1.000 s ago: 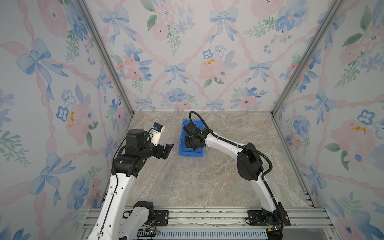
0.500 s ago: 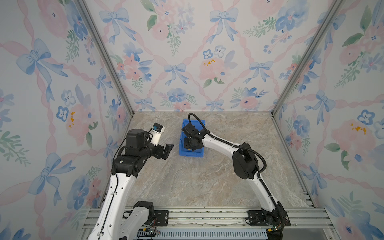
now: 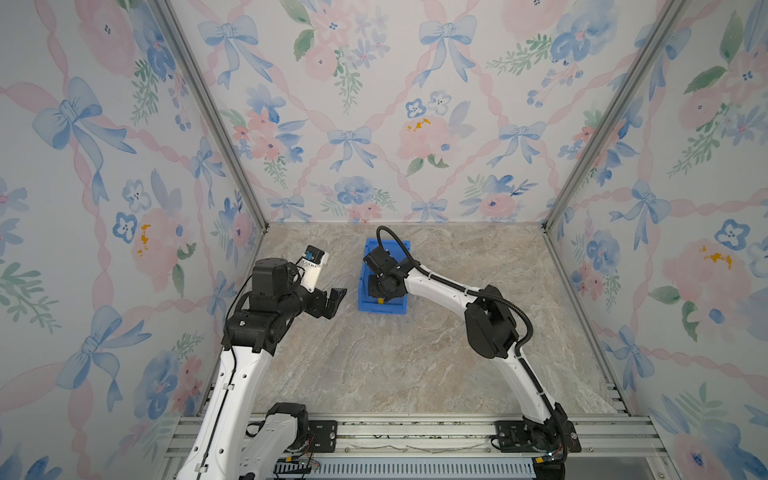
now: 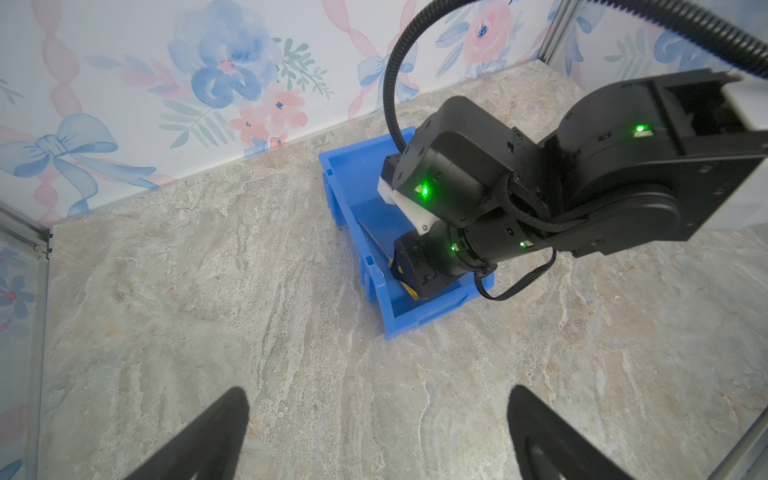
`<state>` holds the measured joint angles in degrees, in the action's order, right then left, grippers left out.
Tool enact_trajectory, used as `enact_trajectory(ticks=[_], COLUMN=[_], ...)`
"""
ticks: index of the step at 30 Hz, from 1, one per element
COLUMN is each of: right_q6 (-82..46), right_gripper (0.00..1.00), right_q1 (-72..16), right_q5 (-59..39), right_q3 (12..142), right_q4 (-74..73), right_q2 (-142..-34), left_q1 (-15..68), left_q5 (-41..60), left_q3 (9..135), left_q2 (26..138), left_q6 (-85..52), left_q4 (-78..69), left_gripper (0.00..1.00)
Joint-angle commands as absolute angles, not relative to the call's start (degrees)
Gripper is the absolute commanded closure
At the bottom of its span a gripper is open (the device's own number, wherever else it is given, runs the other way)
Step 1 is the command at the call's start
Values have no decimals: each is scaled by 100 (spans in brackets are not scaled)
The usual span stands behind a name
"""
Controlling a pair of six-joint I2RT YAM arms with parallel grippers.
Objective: Put the screwdriver in the bin
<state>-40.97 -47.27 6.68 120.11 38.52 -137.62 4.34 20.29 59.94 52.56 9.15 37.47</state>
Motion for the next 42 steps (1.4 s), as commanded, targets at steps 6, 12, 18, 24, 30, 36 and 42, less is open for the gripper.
enact_trajectory(ticks=[6, 12, 18, 24, 30, 36, 42], right_q6=[-3938, -3618, -2909, -2711, -1937, -1416, -814], right_gripper=[68, 63, 43, 3, 3, 3, 3], right_q1=[-4708, -4929, -5346, -5285, -4912, -3999, -3205], right_q5=[962, 1219, 1652, 2049, 2725, 2479, 2650], right_q3=[12144, 12085, 10842, 7989, 6349, 5161, 3780], right_q4=[4022, 3982, 3144, 1416, 1646, 1713, 1086], right_q2=[-13237, -12481, -11001, -8571, -6925, -5744, -4605], left_q1=[396, 388, 365, 225, 176, 46, 19], left_q5=[1976, 1629, 1118, 1108, 262, 38, -419], left_q3=[6004, 6117, 6087, 5847, 5200, 4361, 2712], left_q2=[5278, 5539, 5957, 6274, 6266, 6134, 5618], left_q6=[950, 993, 899, 645, 90, -667, -990], left_q4=[3806, 3806, 3792, 3644, 2538, 914, -1773], left_gripper=[2, 2, 2, 2, 2, 2, 2])
